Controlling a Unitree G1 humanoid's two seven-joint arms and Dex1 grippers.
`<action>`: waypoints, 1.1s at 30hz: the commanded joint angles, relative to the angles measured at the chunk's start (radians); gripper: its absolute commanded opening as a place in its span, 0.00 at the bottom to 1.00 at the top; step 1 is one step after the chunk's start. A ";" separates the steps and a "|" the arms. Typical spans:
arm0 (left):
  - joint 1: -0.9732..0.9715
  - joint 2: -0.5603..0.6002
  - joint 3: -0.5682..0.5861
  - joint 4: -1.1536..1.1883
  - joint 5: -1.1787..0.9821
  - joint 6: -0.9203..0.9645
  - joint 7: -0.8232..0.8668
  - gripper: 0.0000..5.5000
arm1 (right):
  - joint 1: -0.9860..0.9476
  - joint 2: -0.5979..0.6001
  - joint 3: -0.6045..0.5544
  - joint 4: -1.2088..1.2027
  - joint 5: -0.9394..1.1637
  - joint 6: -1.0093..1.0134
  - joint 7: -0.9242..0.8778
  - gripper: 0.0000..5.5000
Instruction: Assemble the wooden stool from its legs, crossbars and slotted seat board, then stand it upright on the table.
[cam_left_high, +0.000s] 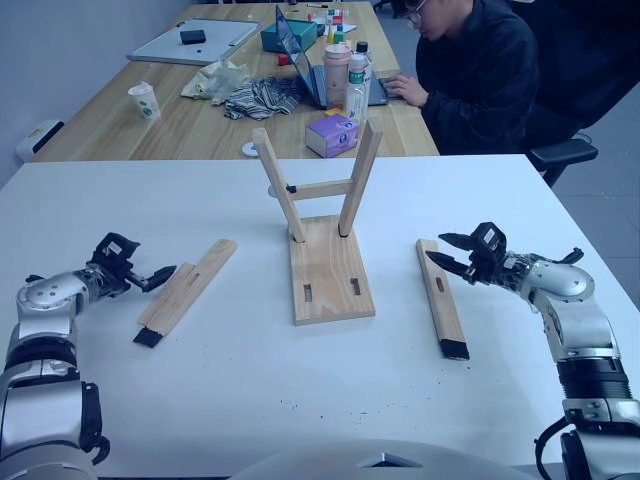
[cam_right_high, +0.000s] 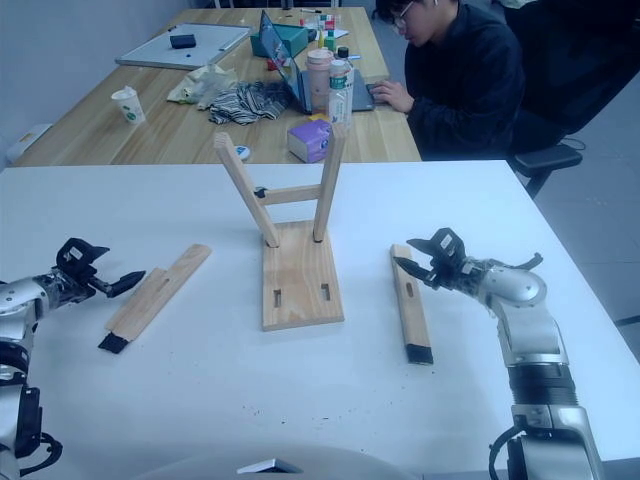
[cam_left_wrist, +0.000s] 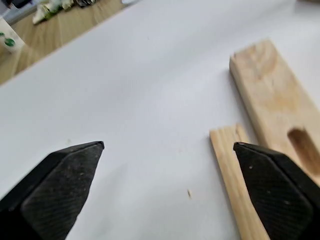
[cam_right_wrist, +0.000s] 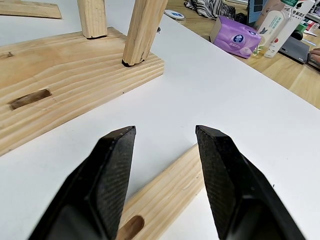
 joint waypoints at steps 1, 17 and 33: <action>0.056 -0.007 -0.022 0.009 0.027 -0.067 -0.022 0.87 | 0.017 -0.026 0.003 -0.020 0.012 0.013 -0.003 0.41; 0.208 -0.034 0.004 -0.172 -0.067 0.018 -0.146 0.87 | 0.078 -0.020 0.000 -0.047 0.012 0.016 -0.028 0.41; 0.406 -0.029 0.001 -0.372 -0.122 0.255 -0.160 0.45 | 0.132 -0.020 -0.007 -0.099 0.019 0.032 -0.053 0.40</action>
